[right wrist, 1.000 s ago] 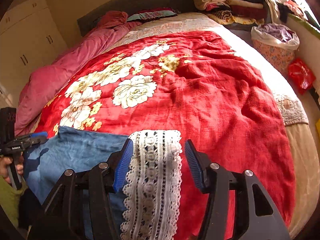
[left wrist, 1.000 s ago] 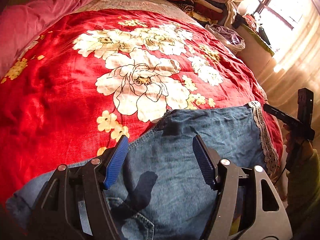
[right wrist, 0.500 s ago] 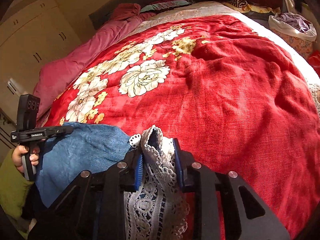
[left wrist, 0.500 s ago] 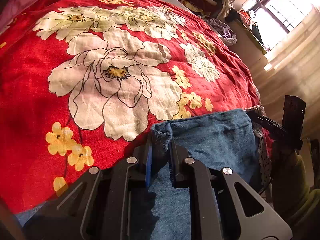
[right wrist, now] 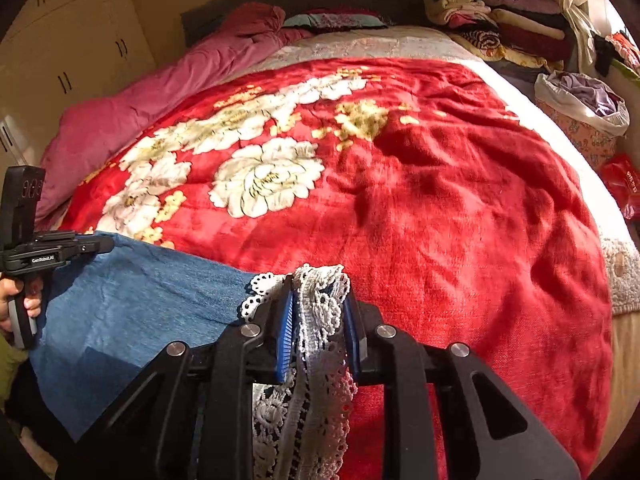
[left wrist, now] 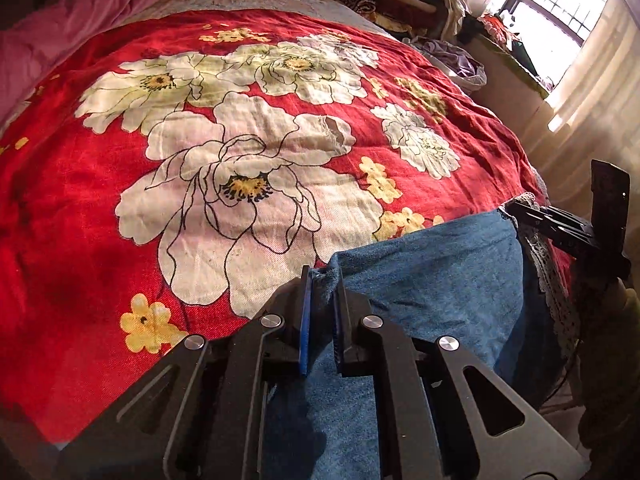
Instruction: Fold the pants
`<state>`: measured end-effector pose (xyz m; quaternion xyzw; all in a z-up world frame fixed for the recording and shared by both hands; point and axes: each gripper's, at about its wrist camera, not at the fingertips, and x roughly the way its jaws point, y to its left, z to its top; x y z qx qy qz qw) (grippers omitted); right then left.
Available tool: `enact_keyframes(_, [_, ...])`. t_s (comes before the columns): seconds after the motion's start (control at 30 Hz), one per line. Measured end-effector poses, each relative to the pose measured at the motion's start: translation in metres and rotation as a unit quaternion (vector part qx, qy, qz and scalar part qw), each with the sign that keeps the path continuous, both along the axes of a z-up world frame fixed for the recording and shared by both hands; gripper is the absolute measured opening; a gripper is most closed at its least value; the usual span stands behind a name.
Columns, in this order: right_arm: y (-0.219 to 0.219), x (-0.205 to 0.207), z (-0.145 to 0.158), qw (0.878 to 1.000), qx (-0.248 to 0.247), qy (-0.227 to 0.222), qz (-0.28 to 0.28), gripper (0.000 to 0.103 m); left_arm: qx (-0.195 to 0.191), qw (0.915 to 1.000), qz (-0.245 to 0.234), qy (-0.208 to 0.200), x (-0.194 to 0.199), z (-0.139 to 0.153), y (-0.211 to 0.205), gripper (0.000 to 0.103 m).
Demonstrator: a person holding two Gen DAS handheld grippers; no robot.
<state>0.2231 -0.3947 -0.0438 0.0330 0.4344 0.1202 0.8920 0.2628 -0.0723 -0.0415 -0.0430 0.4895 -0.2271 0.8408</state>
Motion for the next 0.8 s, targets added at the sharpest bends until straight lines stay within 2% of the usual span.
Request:
enact_keyframes(0.17, [0.003, -0.002, -0.002, 1.000, -0.014, -0.002, -0.006, 0.025, -0.005, 1.0000, 0.000, -0.008, -0.004, -0.004, 0.002, 0.008])
enact_keyframes(0.23, [0.001, -0.007, 0.007, 1.000, -0.014, -0.008, -0.019, 0.039, 0.001, 0.9999, 0.002, -0.012, -0.010, 0.003, 0.004, 0.016])
enact_keyframes(0.3, [-0.003, -0.020, 0.020, 0.999, 0.000, -0.023, -0.026, 0.040, -0.005, 0.9997, 0.002, -0.025, -0.020, 0.015, 0.007, 0.023])
enact_keyframes(0.4, [-0.006, -0.046, 0.035, 0.998, 0.012, -0.038, -0.039, 0.050, -0.016, 0.9985, 0.002, -0.052, -0.044, 0.038, 0.013, 0.029])
enact_keyframes(0.6, [-0.015, -0.107, 0.048, 0.997, 0.023, -0.048, -0.063, 0.051, -0.031, 0.9970, 0.015, -0.069, -0.099, 0.055, 0.026, 0.031])
enact_keyframes(0.73, [-0.017, -0.143, 0.044, 0.997, 0.030, -0.031, -0.067, 0.051, -0.032, 0.9972, 0.020, -0.064, -0.138, 0.046, 0.029, 0.031])
enact_keyframes(0.8, [-0.015, -0.157, 0.038, 0.997, 0.037, -0.018, -0.063, 0.051, -0.016, 0.9977, 0.021, -0.062, -0.157, 0.037, 0.030, 0.031])
